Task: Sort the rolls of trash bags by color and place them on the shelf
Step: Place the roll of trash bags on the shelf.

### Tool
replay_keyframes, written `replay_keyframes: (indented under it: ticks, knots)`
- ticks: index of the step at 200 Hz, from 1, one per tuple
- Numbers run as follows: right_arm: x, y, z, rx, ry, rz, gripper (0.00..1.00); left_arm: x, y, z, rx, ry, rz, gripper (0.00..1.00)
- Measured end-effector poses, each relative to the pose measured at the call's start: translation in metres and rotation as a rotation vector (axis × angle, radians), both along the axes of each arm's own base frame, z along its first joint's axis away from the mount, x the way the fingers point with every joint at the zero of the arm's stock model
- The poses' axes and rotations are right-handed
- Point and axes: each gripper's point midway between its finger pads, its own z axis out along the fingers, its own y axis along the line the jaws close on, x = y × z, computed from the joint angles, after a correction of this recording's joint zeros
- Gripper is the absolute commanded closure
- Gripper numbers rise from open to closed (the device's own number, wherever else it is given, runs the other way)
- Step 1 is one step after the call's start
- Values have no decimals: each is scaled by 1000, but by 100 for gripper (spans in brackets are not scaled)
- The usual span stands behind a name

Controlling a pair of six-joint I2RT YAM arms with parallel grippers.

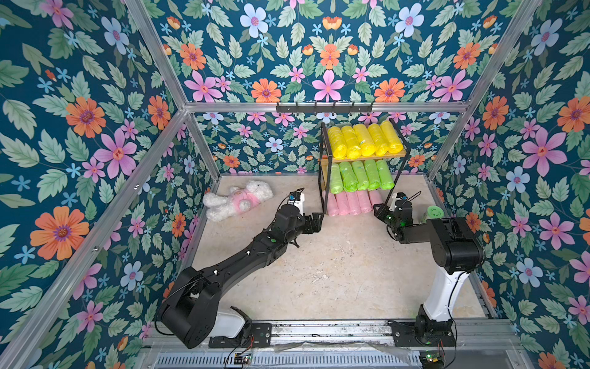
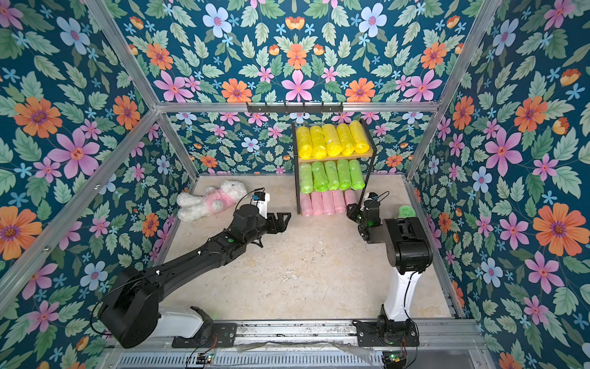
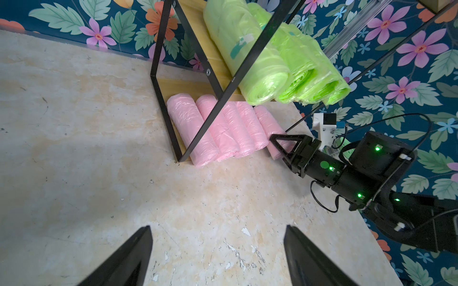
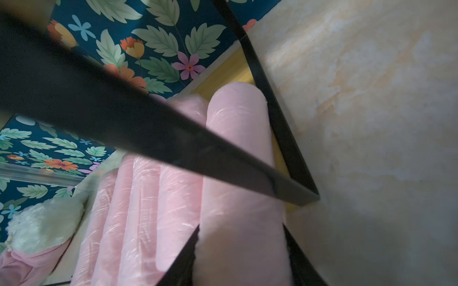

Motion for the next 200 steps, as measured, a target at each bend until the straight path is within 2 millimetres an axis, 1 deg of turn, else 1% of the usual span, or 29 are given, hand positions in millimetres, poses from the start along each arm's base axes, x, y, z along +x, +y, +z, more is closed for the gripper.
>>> replay_keyframes:
  ticks: [33,67,103,131,148,162,176,200]
  knots:
    - [0,-2,0,13,1,-5,47,-2,1,-1,2,3,0,12]
    - [-5,-8,0,37,8,-16,39,-2,1,-2,4,4,0,12]
    - [-13,-14,14,53,-23,-16,31,-4,3,-2,3,3,0,12]
    - [-25,-13,29,61,-48,-4,26,-5,3,-2,3,3,1,12]
    - [-36,-13,36,61,-58,-4,26,-5,3,-3,5,6,-1,12]
    - [-46,-14,38,61,-57,-4,28,-5,3,-3,5,6,-1,11]
    - [-57,-15,35,66,-45,-6,30,-5,3,-3,7,6,0,12]
    - [-72,-13,27,89,-18,0,38,-3,3,-3,11,5,2,11]
